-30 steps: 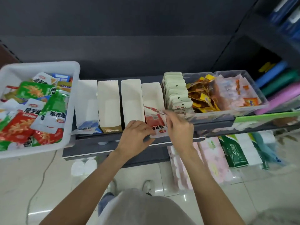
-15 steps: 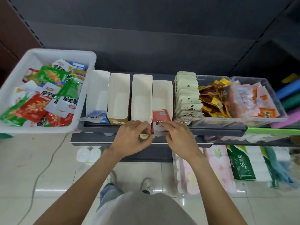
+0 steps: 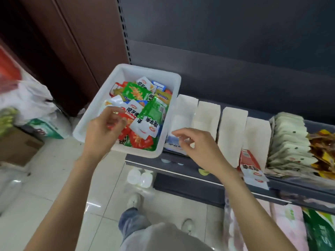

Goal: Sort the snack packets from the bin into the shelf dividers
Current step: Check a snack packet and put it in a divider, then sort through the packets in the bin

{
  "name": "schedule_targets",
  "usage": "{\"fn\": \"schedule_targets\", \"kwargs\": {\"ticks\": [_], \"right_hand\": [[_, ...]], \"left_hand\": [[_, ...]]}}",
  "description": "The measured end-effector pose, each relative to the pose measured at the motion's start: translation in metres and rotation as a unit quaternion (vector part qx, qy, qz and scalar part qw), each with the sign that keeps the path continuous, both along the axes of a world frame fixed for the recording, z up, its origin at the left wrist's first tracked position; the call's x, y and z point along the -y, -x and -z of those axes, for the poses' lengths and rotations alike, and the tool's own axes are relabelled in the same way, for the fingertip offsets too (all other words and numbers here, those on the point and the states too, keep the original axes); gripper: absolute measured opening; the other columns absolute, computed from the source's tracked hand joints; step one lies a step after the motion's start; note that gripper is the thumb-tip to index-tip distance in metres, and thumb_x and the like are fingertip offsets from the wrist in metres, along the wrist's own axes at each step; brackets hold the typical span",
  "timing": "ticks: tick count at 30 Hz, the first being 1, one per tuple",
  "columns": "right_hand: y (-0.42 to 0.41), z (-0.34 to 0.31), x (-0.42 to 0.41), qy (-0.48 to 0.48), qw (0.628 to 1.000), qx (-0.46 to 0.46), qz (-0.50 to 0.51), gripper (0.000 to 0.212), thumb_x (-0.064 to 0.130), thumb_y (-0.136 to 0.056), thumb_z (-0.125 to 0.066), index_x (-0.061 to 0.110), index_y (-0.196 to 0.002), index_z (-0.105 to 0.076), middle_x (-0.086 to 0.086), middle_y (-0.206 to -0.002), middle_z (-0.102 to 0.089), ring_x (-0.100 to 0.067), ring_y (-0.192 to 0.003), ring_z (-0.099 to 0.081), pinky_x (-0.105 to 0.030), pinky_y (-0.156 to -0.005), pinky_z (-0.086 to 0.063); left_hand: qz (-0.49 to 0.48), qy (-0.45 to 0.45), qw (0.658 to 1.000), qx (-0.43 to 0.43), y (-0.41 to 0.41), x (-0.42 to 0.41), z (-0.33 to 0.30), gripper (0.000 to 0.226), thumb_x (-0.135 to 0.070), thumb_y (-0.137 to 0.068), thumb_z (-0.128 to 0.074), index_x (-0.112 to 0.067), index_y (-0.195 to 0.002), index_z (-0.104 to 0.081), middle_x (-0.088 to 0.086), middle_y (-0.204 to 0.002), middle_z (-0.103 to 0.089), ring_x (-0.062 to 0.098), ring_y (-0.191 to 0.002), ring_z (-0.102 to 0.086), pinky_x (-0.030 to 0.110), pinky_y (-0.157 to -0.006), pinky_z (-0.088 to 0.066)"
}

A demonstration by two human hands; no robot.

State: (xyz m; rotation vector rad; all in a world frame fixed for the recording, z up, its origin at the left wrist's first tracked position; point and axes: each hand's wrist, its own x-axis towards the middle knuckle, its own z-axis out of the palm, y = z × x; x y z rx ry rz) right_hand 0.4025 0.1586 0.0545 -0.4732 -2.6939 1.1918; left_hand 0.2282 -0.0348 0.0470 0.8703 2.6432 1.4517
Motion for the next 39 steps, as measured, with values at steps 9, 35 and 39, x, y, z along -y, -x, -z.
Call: {"fn": "schedule_targets", "kwargs": {"ticks": [9,35,39], "right_hand": [[0.167,0.02,0.038,-0.005,0.995,0.063,0.079,0.036,0.013,-0.092,-0.057,0.016,-0.128,-0.056,-0.002,-0.128,-0.057,-0.012,-0.113,-0.053,-0.024,-0.095,-0.04],[0.224,0.057,0.024,0.014,0.971,0.065,0.231,0.068,0.036,-0.087,-0.064,0.021,-0.142,-0.027,-0.001,-0.144,-0.037,-0.021,-0.129,-0.041,-0.04,-0.104,-0.039],[0.213,0.018,0.024,0.152,0.942,-0.108,0.279,0.077,0.026,-0.08,-0.074,0.024,-0.141,-0.027,0.009,-0.137,-0.042,-0.003,-0.119,-0.048,-0.025,-0.099,-0.041]], "left_hand": [[0.138,0.127,0.982,-0.009,0.157,-0.001,0.037,0.034,-0.013,-0.083,-0.068,-0.015,-0.116,-0.06,0.003,-0.112,-0.064,0.014,-0.093,-0.06,0.033,-0.084,-0.052],[0.266,0.154,0.952,-0.009,0.242,-0.09,0.012,0.021,-0.027,-0.091,-0.06,-0.017,-0.11,-0.059,-0.003,-0.092,-0.065,0.018,-0.082,-0.063,0.033,-0.074,-0.05],[0.279,0.044,0.95,0.132,0.23,-0.055,-0.002,0.01,-0.028,-0.083,-0.071,-0.021,-0.089,-0.068,-0.006,-0.082,-0.071,0.014,-0.078,-0.067,0.035,-0.072,-0.052]]}}
